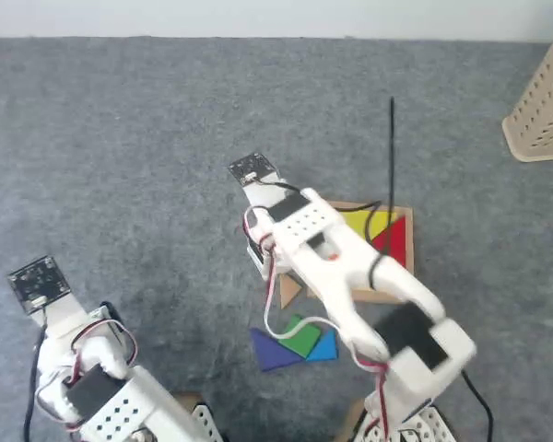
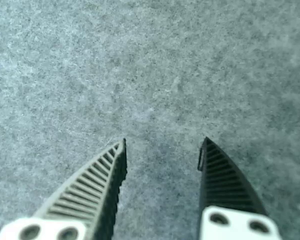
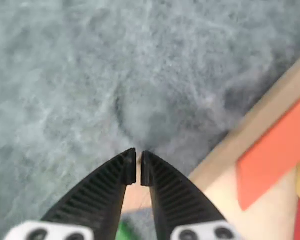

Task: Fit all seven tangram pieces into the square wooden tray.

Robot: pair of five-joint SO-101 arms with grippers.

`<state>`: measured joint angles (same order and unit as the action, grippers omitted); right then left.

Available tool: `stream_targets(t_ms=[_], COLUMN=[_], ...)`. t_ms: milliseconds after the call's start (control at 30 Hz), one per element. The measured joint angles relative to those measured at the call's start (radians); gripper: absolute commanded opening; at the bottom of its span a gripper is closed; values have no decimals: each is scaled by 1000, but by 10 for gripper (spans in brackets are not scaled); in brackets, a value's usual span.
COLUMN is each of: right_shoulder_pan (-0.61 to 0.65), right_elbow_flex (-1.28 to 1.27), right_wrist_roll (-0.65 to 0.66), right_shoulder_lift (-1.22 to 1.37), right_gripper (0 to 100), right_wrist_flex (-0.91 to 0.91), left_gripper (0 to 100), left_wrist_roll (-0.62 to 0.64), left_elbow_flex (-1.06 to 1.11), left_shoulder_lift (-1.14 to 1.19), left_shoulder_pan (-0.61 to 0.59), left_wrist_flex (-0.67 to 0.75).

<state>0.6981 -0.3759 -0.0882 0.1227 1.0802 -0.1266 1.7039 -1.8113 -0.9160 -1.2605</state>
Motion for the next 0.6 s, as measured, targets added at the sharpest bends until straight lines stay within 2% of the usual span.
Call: stream_targets(t_ms=[133,300,600], right_shoulder_pan=[0,14,94], right_elbow_flex=[-140,-198,-164], right_wrist_roll=[0,0,3], right_shoulder_lift=[-127,-140,-8], right_gripper=[191,195,191], right_wrist_flex=[-23,-83,-92], left_gripper=[225,225,225], left_wrist_roll=[0,0,0], left_elbow_flex=[0,0,0], left_shoulder_lift=[0,0,0], left_shoulder_pan=[0,0,0], left_wrist_flex=[0,0,0])
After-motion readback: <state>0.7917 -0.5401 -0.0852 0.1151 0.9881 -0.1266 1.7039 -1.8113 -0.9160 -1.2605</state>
